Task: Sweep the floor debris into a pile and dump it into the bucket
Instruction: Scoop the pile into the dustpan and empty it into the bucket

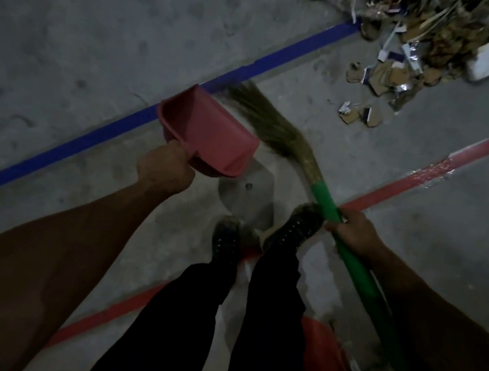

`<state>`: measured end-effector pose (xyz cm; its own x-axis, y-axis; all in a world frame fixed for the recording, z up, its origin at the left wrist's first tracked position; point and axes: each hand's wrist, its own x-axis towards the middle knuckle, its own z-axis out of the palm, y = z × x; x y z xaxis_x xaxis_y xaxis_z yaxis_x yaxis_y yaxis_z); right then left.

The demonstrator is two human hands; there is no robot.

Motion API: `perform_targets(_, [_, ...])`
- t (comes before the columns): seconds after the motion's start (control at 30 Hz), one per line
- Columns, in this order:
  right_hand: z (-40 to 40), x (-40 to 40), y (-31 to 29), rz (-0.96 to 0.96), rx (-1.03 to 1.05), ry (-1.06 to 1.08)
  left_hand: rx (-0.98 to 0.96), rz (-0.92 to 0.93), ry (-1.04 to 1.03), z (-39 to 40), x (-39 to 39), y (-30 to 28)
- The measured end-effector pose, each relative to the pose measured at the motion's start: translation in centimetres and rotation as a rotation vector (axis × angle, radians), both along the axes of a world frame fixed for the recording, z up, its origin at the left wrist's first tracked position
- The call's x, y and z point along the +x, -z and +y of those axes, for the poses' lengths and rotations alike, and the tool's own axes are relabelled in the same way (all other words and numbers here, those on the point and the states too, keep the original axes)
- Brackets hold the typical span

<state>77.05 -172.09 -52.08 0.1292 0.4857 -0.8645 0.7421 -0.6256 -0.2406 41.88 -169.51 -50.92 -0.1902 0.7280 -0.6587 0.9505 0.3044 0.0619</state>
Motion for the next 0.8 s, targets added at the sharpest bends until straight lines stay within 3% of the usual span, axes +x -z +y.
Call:
perform_targets(0.17, [4.5,0.6,0.5,0.011,0.121,-0.006,0.099,-0.053,-0.093,-0.3,-0.7,1.3])
perform_targets(0.4, [7.2,-2.9,-1.7,0.207,0.257,0.041,0.079,-0.041,-0.123,1.7,-1.2,0.3])
perform_targets(0.47, [9.5,-4.0,-1.2,0.269,0.26,0.062,0.064,-0.012,-0.15,2.9,-1.2,0.4])
perform_targets(0.6, [15.5,-6.9,1.4,0.247,0.257,-0.137,0.073,-0.001,-0.181,5.7,-1.2,1.2])
perform_targets(0.73, [22.1,-9.6,3.9,0.251,0.203,-0.205,0.07,0.052,-0.258,9.6,-0.3,1.5])
perform_targets(0.8, [25.4,-9.6,5.6,0.262,0.174,-0.083,0.097,0.053,-0.261,11.7,0.4,2.1])
